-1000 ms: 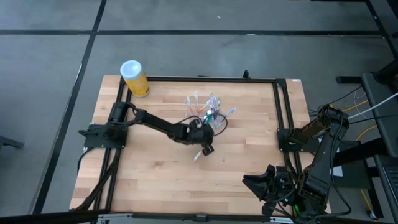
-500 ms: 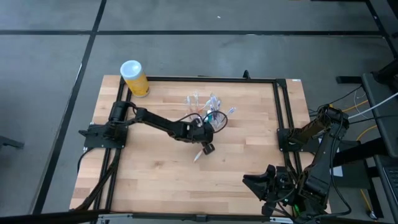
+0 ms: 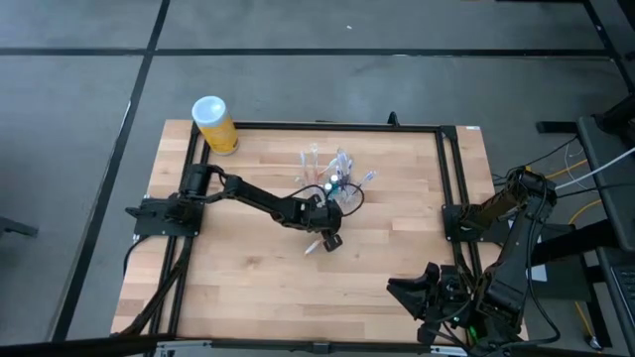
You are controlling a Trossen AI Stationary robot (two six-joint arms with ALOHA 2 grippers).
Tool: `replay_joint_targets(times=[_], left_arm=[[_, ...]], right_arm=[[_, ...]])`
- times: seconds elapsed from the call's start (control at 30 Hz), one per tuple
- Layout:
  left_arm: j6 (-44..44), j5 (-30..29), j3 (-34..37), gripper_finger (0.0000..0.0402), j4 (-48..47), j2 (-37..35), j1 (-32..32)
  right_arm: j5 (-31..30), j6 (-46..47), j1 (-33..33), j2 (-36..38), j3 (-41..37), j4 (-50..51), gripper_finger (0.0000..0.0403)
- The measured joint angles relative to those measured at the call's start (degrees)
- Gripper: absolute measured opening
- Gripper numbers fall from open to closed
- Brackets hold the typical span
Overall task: Pick & Place toothbrushing station
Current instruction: Put the orange toothbrush into the transparent organizer
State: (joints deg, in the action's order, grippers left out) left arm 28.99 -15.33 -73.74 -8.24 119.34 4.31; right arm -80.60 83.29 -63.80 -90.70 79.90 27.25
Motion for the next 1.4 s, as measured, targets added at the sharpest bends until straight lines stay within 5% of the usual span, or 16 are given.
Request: replay_joint_targets(times=[0.33,0.8,1.0,1.23,1.4], left_arm=[[1.77,0.39,-0.19,0.0112,-0.55,1.32,0.03],[7.58,0.94,-0.12,0.0012,-4.38,1.52,1.4],[8.35,3.67,0.0,0.0013,-4.36,0.75,1.41],[8.46,7.72,0.57,0.0009,-6.14,-4.93,2.09],[7.84,-0.99,0.33,0.0008,-4.5,-14.57,3.29]], right_arm=[[-0.02,0.26,0.0,-0.02,0.0,0.2,0.01],[-1.49,0.21,0.01,-0.02,0.0,0.22,0.01],[-1.51,0.19,0.01,-0.02,0.0,-0.14,0.01],[-1.5,-0.32,0.01,-0.02,0.0,-0.23,0.01],[-2.16,-1.5,-0.05,-0.37,0.0,-0.83,0.01]])
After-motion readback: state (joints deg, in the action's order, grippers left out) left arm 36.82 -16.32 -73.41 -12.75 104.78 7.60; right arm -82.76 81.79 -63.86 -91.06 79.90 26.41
